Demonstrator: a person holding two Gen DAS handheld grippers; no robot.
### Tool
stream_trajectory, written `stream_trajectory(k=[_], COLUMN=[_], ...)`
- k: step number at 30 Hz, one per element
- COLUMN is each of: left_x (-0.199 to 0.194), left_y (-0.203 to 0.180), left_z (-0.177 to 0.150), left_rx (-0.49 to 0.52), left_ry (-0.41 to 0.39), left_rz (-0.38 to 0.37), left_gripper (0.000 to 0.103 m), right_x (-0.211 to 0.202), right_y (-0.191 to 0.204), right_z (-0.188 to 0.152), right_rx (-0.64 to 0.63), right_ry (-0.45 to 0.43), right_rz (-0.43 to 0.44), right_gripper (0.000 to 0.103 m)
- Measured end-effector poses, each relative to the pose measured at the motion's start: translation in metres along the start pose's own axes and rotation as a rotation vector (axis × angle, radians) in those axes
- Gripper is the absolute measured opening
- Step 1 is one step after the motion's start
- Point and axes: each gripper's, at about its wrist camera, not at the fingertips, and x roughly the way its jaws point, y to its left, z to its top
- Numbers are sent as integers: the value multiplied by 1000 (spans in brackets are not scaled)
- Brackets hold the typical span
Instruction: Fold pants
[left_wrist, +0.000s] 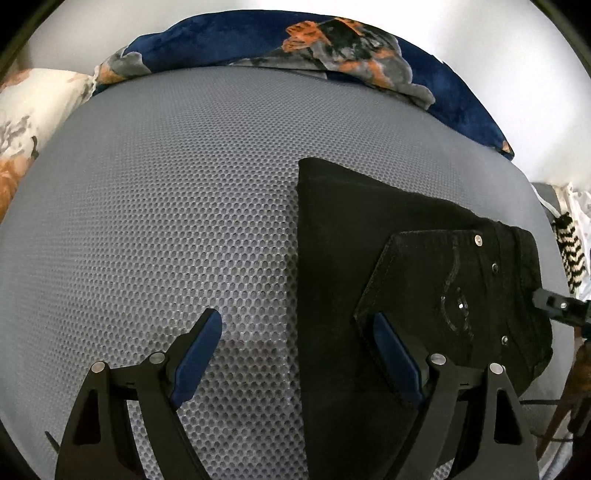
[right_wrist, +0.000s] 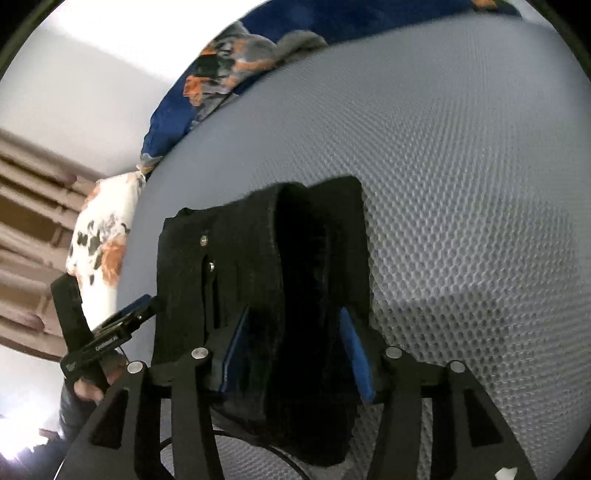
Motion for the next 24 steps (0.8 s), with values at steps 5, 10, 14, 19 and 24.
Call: stream_trajectory(k=[5,10,14,19,24], left_x=[-1,-4,-9,-2,14], left_y=[2,2,5,-1,-17], left_z=[-3,-2,-3,-6,-13], left_rx=[-1,-7,-11,8,36], left_ry=[1,-8,-17,-3,22], left_rz=[9,32,48,65,55], left_gripper=[84,84,84,84,84], right_x=[20,19,-16,-3,4], right_y=[-10,5,25,13,17], right_z=[16,24,18,15,7], right_rx=[58,47,-4,-19,-101], right_ry=[-22,-30,-104,-100,-119], right_rz=[127,157,127,-74,-186], right_gripper=[33,10,9,11,28])
